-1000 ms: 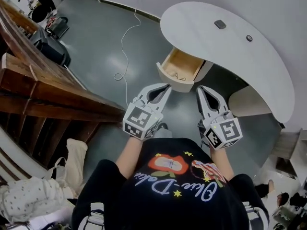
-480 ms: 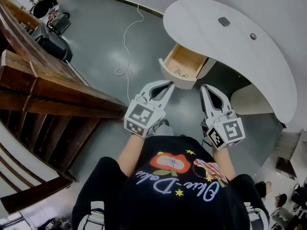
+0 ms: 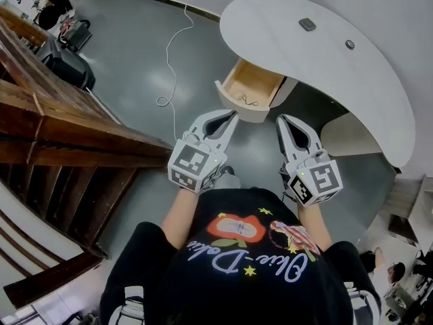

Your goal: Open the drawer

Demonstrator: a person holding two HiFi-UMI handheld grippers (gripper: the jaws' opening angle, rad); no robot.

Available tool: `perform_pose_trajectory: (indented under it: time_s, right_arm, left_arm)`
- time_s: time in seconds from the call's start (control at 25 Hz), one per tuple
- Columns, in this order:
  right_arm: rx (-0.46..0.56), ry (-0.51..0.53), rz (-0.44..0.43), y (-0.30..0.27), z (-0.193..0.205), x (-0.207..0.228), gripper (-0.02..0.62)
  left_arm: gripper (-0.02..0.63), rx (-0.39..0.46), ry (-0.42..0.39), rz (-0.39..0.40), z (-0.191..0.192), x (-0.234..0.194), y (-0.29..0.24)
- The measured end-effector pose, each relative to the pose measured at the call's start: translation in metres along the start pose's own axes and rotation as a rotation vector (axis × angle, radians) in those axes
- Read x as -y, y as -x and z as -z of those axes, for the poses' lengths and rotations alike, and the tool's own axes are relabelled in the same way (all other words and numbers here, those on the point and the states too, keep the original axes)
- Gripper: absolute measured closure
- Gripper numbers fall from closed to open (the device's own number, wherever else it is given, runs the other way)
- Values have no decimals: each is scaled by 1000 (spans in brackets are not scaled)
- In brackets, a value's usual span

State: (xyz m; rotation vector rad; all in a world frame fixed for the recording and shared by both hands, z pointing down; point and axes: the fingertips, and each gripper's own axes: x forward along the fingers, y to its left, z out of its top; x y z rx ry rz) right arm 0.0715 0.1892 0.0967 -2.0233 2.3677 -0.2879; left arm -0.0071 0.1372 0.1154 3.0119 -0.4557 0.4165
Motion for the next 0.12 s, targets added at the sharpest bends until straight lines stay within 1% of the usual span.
perform_pose_trajectory:
  time_s: [0.12]
  right_arm:
    - [1,-2,-1,2,0,3,595]
  left_arm:
    - [600,2,2,-3,-1,2,-3]
